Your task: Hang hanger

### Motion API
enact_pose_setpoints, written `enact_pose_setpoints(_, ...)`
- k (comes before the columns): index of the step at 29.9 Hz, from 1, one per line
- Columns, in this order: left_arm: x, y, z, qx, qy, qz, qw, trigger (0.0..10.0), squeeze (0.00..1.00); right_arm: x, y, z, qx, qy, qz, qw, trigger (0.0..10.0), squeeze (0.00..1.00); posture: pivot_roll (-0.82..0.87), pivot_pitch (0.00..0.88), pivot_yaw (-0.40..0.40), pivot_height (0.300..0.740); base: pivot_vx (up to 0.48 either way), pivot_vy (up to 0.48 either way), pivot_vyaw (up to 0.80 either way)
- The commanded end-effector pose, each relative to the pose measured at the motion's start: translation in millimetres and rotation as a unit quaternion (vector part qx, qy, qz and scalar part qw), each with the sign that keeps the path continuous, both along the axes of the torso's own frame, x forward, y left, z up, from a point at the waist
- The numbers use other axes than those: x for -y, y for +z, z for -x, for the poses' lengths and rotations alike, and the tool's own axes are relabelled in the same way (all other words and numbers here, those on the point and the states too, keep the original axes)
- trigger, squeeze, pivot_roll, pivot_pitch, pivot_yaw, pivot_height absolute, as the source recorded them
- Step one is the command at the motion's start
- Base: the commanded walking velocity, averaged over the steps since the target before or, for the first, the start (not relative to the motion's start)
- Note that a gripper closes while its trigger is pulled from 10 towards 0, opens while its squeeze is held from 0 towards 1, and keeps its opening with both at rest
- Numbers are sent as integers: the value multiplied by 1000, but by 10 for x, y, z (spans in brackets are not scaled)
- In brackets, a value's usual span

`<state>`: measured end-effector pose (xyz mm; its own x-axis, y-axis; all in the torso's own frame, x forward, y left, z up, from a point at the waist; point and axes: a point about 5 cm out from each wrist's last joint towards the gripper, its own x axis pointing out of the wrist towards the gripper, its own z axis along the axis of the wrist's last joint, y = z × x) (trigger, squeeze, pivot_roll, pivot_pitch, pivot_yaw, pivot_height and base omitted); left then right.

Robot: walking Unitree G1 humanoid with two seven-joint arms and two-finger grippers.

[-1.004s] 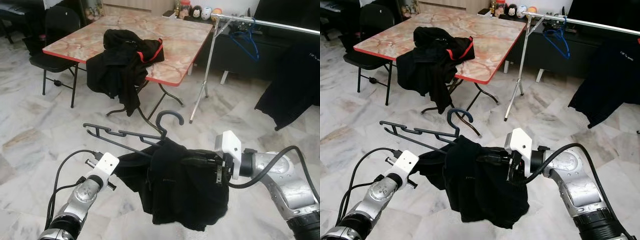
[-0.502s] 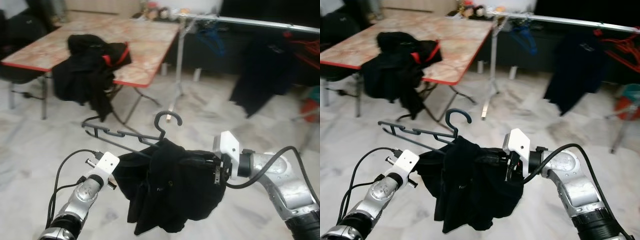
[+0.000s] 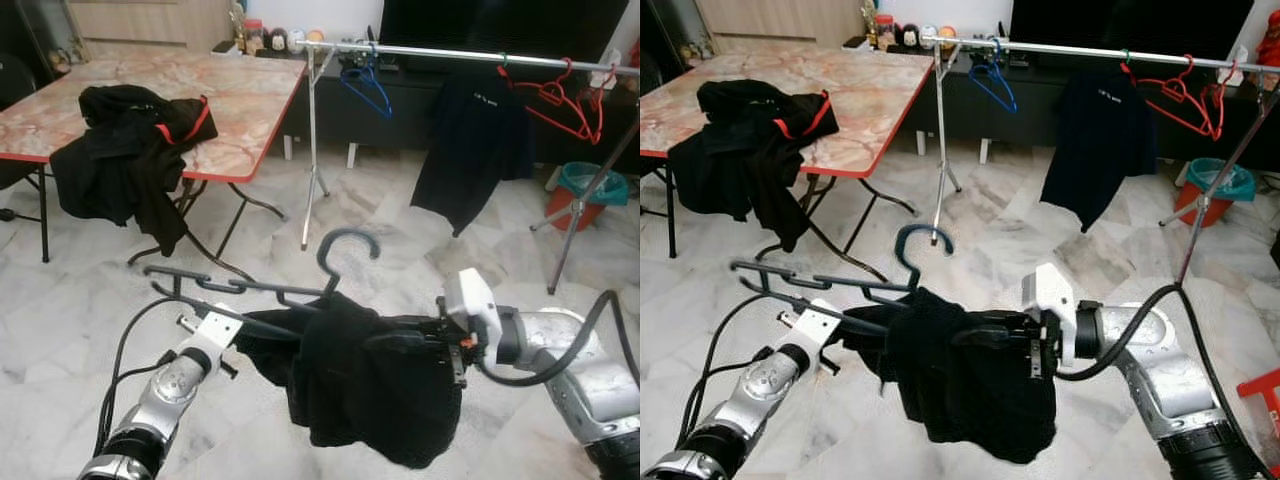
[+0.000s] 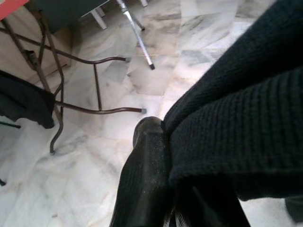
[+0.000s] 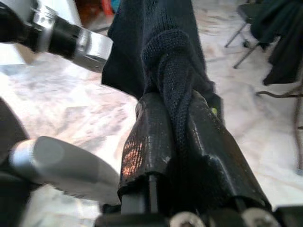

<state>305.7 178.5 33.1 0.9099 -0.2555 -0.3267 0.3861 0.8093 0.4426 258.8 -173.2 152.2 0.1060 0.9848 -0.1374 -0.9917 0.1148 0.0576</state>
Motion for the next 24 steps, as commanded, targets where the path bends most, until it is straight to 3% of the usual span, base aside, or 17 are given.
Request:
enact_pose_setpoints(1,-160,-114,73,-38,32,-12,999,10000,0,89,264,46,46,33,-33,998,10000,0,-128,0,4,740,0,0,0)
enact_pose_setpoints(6,-176,-117,73,-42,31,-14,999,10000,0,190,208,106,25,71,0,997,10000,0,-125,0,2,740,0,0,0)
enact_pose_setpoints(12,-215,-116,79,-47,29,-19,998,10000,0,363,167,181,9,114,88,990,10000,0,-129,0,4,740,0,0,0)
enact_pose_setpoints(24,-217,-120,83,-51,23,-22,998,10000,0,573,108,246,2,131,195,972,10000,0,-133,0,12,740,0,0,0)
